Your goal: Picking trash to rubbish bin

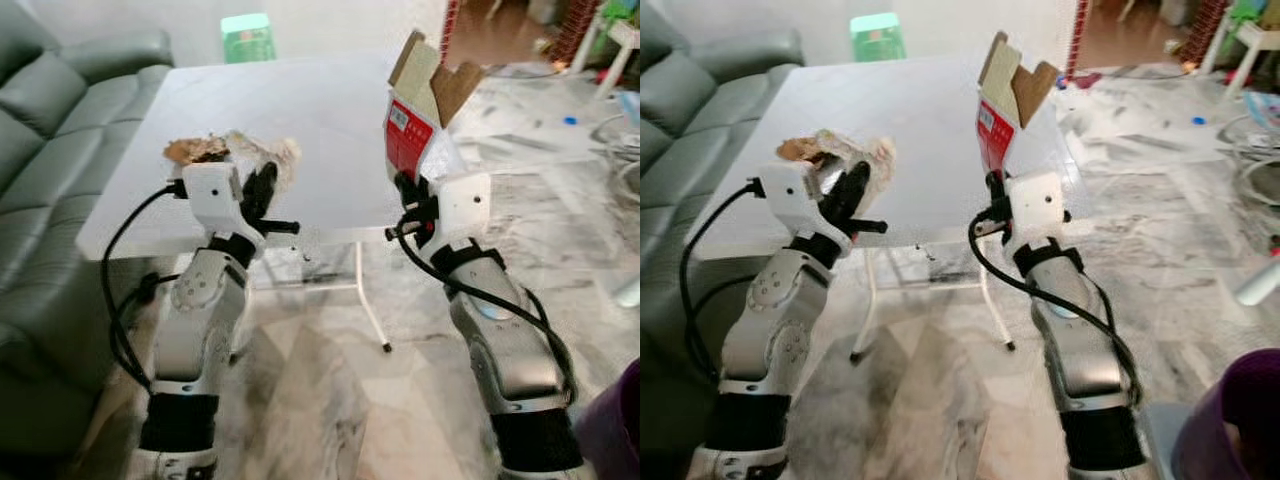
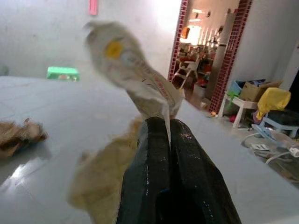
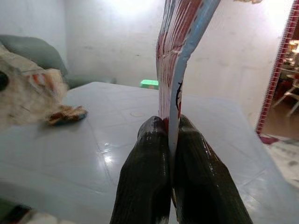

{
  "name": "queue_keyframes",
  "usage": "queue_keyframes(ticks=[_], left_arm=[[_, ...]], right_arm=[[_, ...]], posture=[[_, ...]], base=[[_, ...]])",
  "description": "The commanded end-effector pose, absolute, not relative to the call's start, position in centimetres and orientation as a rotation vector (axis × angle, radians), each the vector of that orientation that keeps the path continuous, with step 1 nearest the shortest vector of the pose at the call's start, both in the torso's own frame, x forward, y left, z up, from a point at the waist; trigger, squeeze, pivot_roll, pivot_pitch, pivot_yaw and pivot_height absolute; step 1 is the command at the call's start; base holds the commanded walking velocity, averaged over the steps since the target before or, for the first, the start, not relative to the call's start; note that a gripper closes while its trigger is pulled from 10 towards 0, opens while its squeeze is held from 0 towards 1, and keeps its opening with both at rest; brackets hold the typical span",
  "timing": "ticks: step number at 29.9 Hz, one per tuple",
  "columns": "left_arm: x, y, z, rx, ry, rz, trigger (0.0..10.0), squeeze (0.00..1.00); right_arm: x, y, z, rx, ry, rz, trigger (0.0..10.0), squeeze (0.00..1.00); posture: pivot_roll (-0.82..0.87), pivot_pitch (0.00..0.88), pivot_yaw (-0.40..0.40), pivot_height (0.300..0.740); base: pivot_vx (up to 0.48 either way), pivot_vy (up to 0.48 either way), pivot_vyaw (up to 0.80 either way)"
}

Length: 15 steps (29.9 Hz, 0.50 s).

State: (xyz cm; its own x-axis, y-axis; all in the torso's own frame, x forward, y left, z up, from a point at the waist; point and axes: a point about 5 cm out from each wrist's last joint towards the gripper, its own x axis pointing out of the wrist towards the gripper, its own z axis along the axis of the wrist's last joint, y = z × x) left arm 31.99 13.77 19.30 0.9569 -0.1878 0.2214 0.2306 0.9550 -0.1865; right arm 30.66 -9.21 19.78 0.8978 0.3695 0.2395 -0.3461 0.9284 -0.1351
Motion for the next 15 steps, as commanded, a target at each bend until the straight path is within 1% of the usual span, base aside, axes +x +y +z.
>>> queue_keyframes(ticks=[1, 15], left_arm=[[31.95, 12.88, 19.85, -0.218, -0.221, -0.247, 10.0, 0.00], [32.04, 12.79, 19.73, -0.219, -0.216, -0.246, 10.0, 0.00]], right_arm=[[30.73, -9.92, 19.95, -0.100, -0.270, 0.349, 10.0, 0.00], [30.75, -9.98, 19.89, -0.102, -0.267, 0.348, 10.0, 0.00]], posture=[[-0.06, 0.050, 0.074, 0.740], [-0.06, 0.050, 0.074, 0.740]], base=[[0.255, 0.000, -0.80], [0.000, 0.000, -0.80]])
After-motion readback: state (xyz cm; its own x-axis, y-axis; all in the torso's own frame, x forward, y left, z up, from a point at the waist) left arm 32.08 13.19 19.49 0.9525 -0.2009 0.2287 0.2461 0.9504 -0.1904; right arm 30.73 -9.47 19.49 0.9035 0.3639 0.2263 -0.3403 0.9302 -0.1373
